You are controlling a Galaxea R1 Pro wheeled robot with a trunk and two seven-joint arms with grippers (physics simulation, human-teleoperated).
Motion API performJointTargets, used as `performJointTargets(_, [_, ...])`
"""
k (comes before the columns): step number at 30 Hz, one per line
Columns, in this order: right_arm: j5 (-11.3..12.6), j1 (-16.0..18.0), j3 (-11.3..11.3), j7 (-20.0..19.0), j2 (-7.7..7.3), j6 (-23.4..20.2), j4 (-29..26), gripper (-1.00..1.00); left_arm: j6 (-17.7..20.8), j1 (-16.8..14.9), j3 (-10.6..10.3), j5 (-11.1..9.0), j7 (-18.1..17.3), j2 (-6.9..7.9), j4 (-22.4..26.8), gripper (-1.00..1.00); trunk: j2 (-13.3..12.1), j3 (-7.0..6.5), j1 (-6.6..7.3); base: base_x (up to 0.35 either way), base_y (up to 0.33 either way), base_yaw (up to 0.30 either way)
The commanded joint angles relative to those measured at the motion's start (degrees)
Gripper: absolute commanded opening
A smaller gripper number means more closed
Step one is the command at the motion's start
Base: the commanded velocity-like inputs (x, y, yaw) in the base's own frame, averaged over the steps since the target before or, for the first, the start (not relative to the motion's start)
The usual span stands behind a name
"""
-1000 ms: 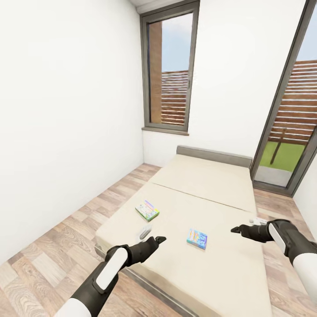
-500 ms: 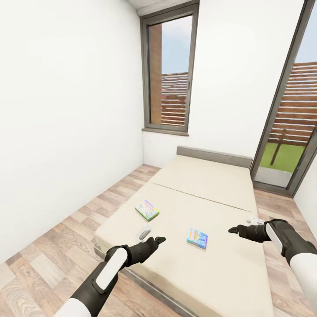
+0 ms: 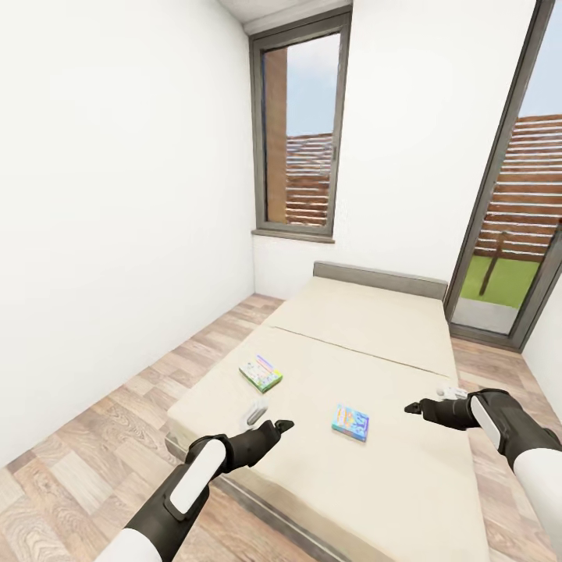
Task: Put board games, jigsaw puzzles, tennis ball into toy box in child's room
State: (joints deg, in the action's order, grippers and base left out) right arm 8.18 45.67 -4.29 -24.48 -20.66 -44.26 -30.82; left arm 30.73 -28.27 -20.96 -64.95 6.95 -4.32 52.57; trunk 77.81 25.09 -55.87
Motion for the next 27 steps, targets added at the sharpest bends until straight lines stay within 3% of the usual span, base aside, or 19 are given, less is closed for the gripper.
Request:
performJointTargets(1, [0.3,0.0,-0.2,0.0,0.02,-0.4,0.0,1.0,0.1,0.0,0.0,-0.6,0.5,0.01,0.1,1.0,0.5,0.23,-0.23,0.0,0.0,0.0])
performJointTargets(18, [0.6,-0.1,-0.6,0.3,0.07,-0.1,0.4,1.0,0.1,0.0,0.0,-0.7,0.5,0.03,0.0,1.0,7.3,3.19,-3.96,0.0,0.0,0.0])
performJointTargets(27, [0.6,-0.5,-0.6,0.6,1.51,-0.2,0.1,1.0,0.1,0.0,0.1,-0.7,0.6,0.1,0.0,1.0,10.9,4.8,-5.94,0.0,0.0,0.0])
